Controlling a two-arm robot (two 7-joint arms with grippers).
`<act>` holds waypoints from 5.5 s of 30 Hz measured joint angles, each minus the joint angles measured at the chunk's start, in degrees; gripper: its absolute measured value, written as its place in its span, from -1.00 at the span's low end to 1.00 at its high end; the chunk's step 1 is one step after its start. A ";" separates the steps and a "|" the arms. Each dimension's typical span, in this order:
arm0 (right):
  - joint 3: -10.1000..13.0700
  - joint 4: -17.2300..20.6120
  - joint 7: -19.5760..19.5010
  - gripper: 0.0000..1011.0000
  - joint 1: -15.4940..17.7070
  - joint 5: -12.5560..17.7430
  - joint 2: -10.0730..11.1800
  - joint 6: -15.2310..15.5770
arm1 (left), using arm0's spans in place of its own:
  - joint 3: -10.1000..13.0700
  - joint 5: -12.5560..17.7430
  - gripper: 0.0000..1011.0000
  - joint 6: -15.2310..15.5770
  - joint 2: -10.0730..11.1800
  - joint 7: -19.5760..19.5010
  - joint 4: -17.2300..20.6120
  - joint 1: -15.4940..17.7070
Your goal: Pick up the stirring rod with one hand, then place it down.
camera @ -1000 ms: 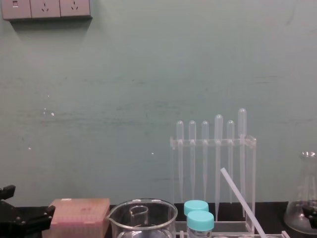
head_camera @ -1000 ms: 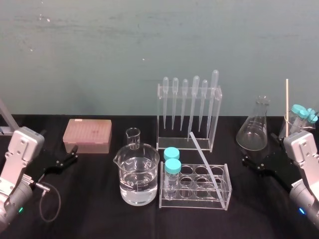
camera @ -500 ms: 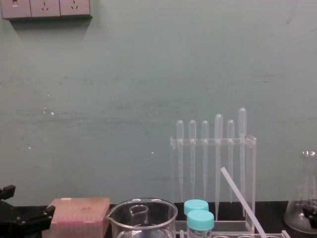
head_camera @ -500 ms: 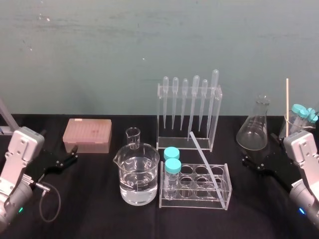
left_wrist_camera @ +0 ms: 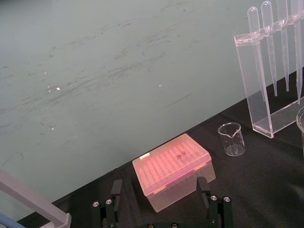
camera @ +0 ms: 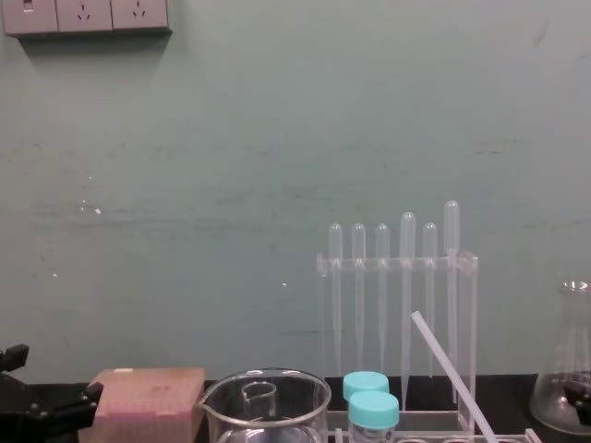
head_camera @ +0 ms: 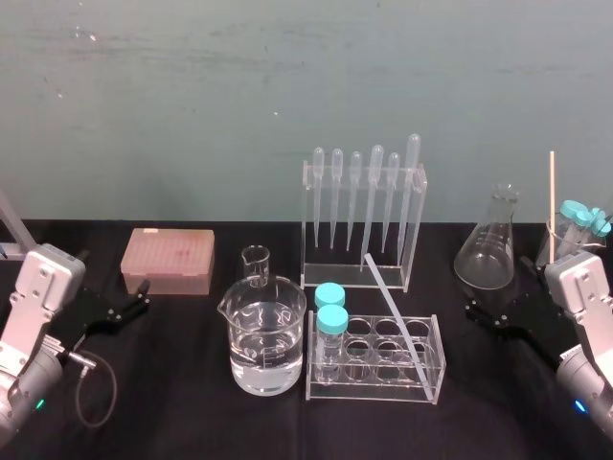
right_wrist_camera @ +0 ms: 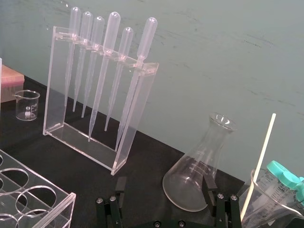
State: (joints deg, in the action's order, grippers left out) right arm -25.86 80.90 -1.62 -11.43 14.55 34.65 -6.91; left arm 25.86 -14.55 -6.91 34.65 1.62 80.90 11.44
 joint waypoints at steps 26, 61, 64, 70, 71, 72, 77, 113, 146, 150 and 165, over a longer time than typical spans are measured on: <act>-2.34 1.89 21.40 0.98 -4.11 8.18 -2.79 -18.95 | 0.00 0.00 0.98 0.00 0.00 0.00 0.00 -0.01; -1.98 -5.49 32.71 0.98 -9.05 24.89 -6.25 9.79 | 0.00 0.00 0.98 0.00 0.00 0.00 0.00 0.00; -1.99 -5.48 32.73 0.98 -9.04 24.91 -6.24 9.77 | 0.00 0.00 0.98 0.00 0.00 0.00 0.00 0.00; -2.03 -5.46 32.77 0.80 -9.02 24.93 -6.22 9.71 | 0.00 0.00 0.98 0.00 0.00 0.00 0.00 0.00; -2.04 -5.46 32.78 0.77 -9.02 24.94 -6.21 9.69 | 0.00 0.00 0.98 0.00 0.00 0.00 0.00 -0.01; -2.04 -5.45 32.78 0.67 -9.02 24.94 -6.21 9.69 | 0.00 0.00 0.98 0.00 0.00 0.00 0.00 -0.01; -2.06 -5.43 32.79 0.38 -9.02 24.95 -6.19 9.65 | 0.00 0.00 0.98 0.00 0.00 0.00 0.00 0.00; 2.39 -3.80 33.27 -0.87 -7.43 22.72 -8.31 -2.28 | 0.00 0.00 0.98 0.00 0.00 0.00 0.00 -0.01; 8.41 -8.37 38.58 -0.87 -6.87 20.90 -12.18 -17.91 | 0.00 0.00 0.98 0.00 0.00 0.00 0.00 -0.01; 8.38 -8.37 38.59 -0.87 -6.93 21.00 -12.20 -17.88 | 0.00 0.00 0.98 0.00 0.00 0.00 0.00 0.00; 8.37 -8.31 38.76 -0.87 -7.03 21.35 -12.25 -17.81 | 0.00 0.00 0.98 0.00 0.00 0.00 0.00 0.00</act>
State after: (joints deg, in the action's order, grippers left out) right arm -17.49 72.59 37.14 -18.46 35.90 22.40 -24.71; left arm 25.86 -14.55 -6.90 34.65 1.62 80.90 11.43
